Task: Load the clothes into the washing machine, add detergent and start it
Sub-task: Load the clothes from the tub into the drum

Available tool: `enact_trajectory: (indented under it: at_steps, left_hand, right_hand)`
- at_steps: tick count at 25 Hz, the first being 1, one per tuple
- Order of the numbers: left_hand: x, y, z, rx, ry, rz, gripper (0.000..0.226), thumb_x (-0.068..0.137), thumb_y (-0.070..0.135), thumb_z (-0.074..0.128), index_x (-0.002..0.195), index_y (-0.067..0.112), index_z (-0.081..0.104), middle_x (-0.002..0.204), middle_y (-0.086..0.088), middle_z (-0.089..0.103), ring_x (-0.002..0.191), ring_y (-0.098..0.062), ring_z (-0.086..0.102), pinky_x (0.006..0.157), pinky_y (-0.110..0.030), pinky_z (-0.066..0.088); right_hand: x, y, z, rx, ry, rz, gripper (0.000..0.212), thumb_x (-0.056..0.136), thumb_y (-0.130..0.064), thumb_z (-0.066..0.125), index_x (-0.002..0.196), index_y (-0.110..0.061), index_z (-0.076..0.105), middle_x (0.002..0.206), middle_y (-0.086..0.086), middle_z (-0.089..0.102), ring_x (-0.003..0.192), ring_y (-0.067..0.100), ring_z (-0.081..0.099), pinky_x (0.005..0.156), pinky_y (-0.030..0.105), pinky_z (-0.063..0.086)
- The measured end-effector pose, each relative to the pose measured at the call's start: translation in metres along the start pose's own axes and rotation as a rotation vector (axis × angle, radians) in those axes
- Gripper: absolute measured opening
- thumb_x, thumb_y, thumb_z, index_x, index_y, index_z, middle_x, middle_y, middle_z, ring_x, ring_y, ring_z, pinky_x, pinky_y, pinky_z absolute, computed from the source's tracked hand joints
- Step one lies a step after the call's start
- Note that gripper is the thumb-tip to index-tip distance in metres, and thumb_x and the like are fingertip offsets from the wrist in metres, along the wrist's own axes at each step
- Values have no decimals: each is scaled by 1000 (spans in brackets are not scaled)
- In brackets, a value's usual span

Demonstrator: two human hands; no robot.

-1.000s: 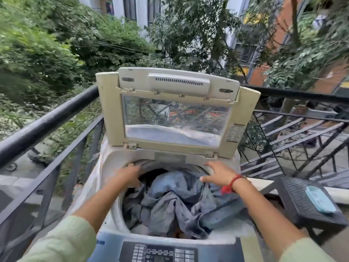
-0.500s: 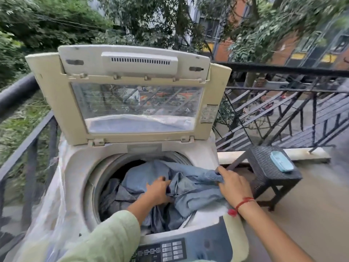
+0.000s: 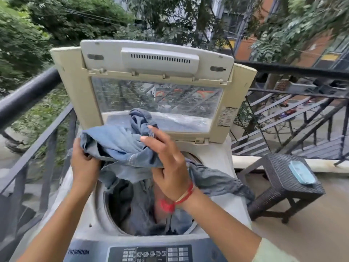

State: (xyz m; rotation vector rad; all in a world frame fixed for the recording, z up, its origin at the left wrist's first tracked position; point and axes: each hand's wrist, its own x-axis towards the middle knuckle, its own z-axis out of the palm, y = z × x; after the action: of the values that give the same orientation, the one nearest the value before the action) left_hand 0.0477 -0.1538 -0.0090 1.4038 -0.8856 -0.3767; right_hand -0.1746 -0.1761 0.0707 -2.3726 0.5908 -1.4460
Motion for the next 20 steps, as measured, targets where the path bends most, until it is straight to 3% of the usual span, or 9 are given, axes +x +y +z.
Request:
enact_trajectory:
  at_steps: [2, 3, 5, 7, 8, 11, 13, 17, 20]
  left_hand:
    - [-2, -4, -12, 90, -68, -93, 50, 71, 11, 59, 118, 25, 54, 102, 10, 64, 95, -6, 62, 80, -23, 50]
    - [-4, -8, -14, 186, -211, -144, 48, 70, 11, 61, 116, 20, 53, 102, 5, 63, 96, -12, 62, 79, -25, 48]
    - [-7, -21, -11, 579, -698, -224, 44, 75, 16, 72, 114, 17, 51, 110, -2, 57, 108, -26, 58, 86, -30, 44]
    - [-12, -27, 0, 870, -1138, -364, 50, 82, 32, 71, 127, 25, 50, 122, 6, 49, 118, -21, 52, 97, -33, 42]
    - [-15, -29, 9, 862, -1222, -400, 50, 83, 36, 69, 129, 29, 51, 123, 9, 51, 118, -16, 52, 98, -32, 43]
    - [-15, -29, 45, 716, -927, -248, 37, 85, 33, 67, 119, 24, 58, 112, 3, 65, 102, -18, 63, 79, -27, 49]
    - [-14, -37, 66, 822, -733, -47, 46, 83, 36, 67, 125, 23, 53, 121, -3, 58, 109, -24, 58, 81, -33, 48]
    - [-32, -83, 95, 1139, -1024, -242, 102, 71, 55, 71, 148, 27, 12, 151, -8, 19, 139, -35, 20, 100, -62, 35]
    - [-55, -121, 104, 1248, -1160, -348, 115, 71, 59, 70, 150, 25, -6, 158, -10, 0, 144, -39, -1, 105, -70, 21]
  right_hand:
    - [-3, 19, 16, -310, -72, -58, 55, 78, 5, 44, 125, -22, 52, 133, 8, 53, 110, 28, 59, 84, 31, 51]
    - [-7, 36, 15, -456, -210, 79, 54, 80, 4, 44, 127, -22, 52, 134, 9, 53, 108, 30, 59, 83, 35, 52]
    - [-18, 77, -3, -685, -766, 475, 52, 87, -4, 43, 136, -21, 42, 140, 10, 46, 114, 32, 54, 90, 39, 48]
    - [-36, 107, -30, -635, -1365, 750, 48, 89, -19, 52, 136, -20, 43, 137, 10, 49, 118, 28, 52, 91, 31, 44]
    - [-45, 114, -43, -546, -1456, 853, 47, 87, -25, 57, 133, -18, 48, 136, 10, 51, 119, 26, 52, 91, 26, 43]
    - [-70, 131, -69, -745, -1047, 908, 59, 83, -33, 63, 136, -23, 40, 146, 8, 36, 127, 29, 41, 102, 37, 38]
    - [-84, 129, -77, -1001, -968, 983, 62, 84, -33, 63, 137, -27, 31, 152, 12, 16, 128, 38, 36, 103, 46, 38]
    - [-86, 119, -75, -1036, -940, 1038, 28, 91, -6, 41, 113, -14, 57, 124, 14, 49, 104, 32, 59, 83, 34, 50]
    - [-75, 110, -37, -679, -828, 932, 15, 89, -7, 48, 94, -9, 62, 100, 12, 64, 96, 29, 62, 77, 32, 46]
